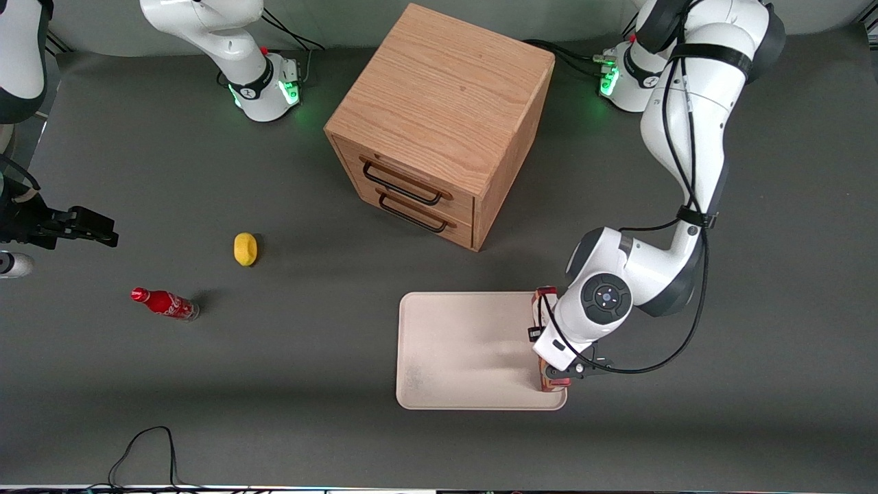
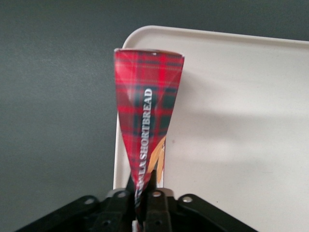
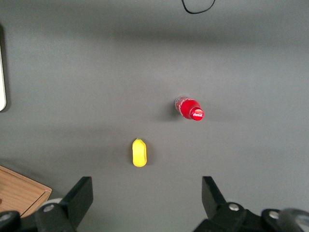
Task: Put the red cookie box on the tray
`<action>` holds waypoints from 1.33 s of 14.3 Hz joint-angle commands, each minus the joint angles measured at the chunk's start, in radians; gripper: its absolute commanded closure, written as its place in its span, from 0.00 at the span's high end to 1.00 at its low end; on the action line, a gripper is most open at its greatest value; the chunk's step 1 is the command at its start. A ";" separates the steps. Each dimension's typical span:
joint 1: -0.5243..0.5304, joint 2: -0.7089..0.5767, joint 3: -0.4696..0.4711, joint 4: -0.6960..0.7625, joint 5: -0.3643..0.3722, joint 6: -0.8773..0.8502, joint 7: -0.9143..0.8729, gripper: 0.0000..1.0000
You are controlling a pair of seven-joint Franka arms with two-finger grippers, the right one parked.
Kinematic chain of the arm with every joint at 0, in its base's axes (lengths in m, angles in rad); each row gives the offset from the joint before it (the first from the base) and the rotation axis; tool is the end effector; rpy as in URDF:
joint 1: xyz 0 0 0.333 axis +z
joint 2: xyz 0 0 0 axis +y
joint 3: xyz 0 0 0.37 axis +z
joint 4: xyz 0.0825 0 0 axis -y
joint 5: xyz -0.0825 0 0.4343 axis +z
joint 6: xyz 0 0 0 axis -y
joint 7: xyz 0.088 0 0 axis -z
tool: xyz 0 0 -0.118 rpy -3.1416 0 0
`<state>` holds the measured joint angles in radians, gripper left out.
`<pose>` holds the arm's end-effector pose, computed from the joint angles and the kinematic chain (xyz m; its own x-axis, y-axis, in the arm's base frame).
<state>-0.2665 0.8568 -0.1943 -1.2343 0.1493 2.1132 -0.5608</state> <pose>0.7774 -0.3263 0.2606 0.9953 0.0939 0.0232 0.0931 -0.9951 0.0334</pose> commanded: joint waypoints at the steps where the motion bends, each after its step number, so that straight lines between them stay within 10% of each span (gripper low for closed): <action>1: 0.007 -0.042 -0.017 -0.007 0.027 -0.002 -0.008 1.00; 8: 0.124 -0.398 0.004 -0.191 -0.010 -0.210 -0.001 1.00; 19: 0.339 -0.804 0.101 -0.451 -0.140 -0.469 0.498 1.00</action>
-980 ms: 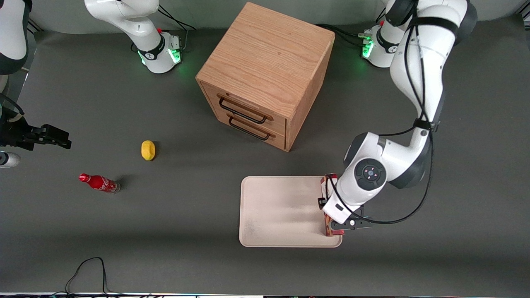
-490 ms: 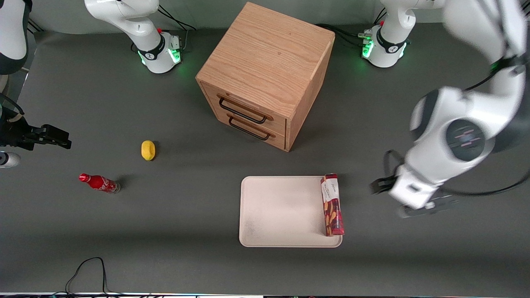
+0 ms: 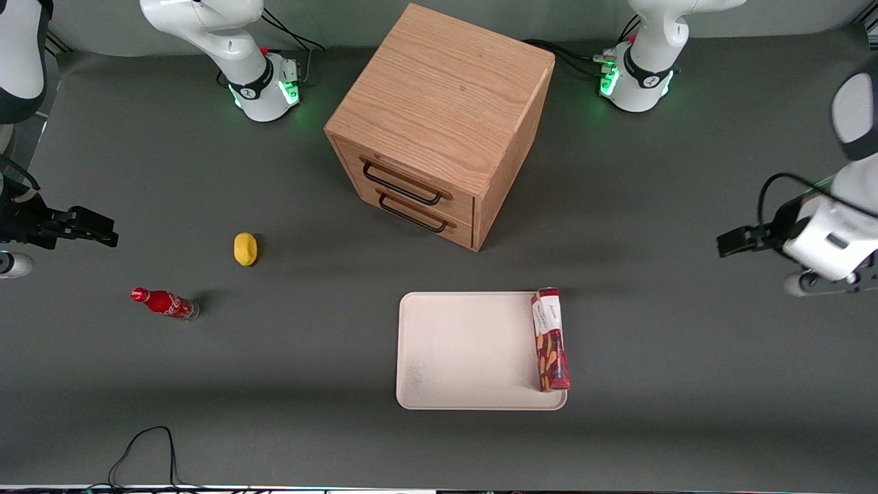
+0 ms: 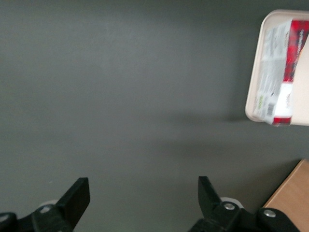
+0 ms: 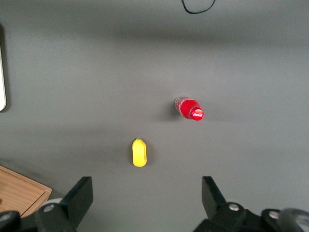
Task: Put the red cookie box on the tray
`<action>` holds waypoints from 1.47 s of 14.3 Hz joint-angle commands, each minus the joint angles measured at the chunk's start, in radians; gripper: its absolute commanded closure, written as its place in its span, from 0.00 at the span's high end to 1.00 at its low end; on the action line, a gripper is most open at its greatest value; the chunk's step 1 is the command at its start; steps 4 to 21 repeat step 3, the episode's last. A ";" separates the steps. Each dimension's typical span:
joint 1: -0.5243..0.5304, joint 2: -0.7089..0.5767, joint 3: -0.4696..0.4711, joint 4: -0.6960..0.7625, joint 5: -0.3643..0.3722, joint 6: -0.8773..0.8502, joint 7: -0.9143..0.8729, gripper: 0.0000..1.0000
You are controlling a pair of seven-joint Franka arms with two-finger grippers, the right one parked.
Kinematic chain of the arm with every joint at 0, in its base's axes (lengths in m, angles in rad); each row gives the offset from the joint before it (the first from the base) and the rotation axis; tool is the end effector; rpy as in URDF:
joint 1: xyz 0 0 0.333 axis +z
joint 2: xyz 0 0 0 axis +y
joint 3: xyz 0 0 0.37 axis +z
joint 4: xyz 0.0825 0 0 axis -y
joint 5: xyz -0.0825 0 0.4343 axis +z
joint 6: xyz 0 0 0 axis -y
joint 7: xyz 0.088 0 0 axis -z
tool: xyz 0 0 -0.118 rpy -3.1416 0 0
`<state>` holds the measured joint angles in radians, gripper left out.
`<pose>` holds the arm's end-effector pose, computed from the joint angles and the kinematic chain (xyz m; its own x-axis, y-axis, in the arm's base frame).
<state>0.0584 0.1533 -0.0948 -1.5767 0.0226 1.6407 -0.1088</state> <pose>0.6567 -0.0172 0.5737 0.9937 0.0707 -0.0871 0.0695 -0.9974 -0.0174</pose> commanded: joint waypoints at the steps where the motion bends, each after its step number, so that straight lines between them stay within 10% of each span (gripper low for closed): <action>1: 0.015 -0.115 0.001 -0.111 -0.013 -0.002 0.069 1.00; 21: 0.015 -0.123 0.001 -0.106 -0.013 -0.025 0.136 1.00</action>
